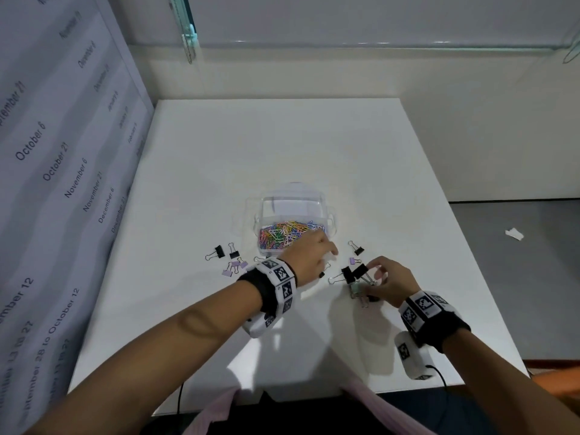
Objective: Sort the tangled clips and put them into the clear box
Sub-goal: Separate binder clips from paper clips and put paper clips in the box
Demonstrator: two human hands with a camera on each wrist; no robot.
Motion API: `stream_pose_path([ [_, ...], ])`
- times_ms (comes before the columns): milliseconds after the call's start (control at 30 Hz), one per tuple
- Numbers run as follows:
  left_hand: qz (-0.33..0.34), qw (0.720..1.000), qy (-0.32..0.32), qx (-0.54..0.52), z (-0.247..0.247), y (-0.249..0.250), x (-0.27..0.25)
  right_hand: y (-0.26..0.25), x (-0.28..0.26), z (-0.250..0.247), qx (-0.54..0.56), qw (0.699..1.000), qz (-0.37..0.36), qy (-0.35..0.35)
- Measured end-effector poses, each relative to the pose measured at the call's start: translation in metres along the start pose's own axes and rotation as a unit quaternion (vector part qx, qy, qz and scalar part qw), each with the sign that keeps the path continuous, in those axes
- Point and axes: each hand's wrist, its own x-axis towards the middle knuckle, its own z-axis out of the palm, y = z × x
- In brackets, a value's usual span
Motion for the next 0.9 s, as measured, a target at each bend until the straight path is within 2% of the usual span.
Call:
stream_pose_path([
  [167,0.065,0.992,-0.092,0.051,0.026,0.011,-0.01,-0.02,-0.005,0.027,0.083,0.995,-0.052,0.01],
  [267,0.059,0.99,-0.11,0.073,0.036,0.003,-0.019,-0.028,-0.007,0.038,0.095,0.992,-0.081,-0.009],
  [467,0.006,0.988,-0.115,0.101,0.034,-0.016,-0.034,-0.03,-0.008,0.037,0.114,0.99,-0.064,-0.049],
  [700,-0.019,0.995,-0.086,0.039,0.024,-0.037,-0.043,-0.027,-0.007,0.028,0.118,0.992,-0.032,0.012],
  [900,-0.028,0.993,-0.083,0.084,0.023,-0.03,-0.041,-0.029,-0.009,0.017,0.146,0.988,-0.04,-0.002],
])
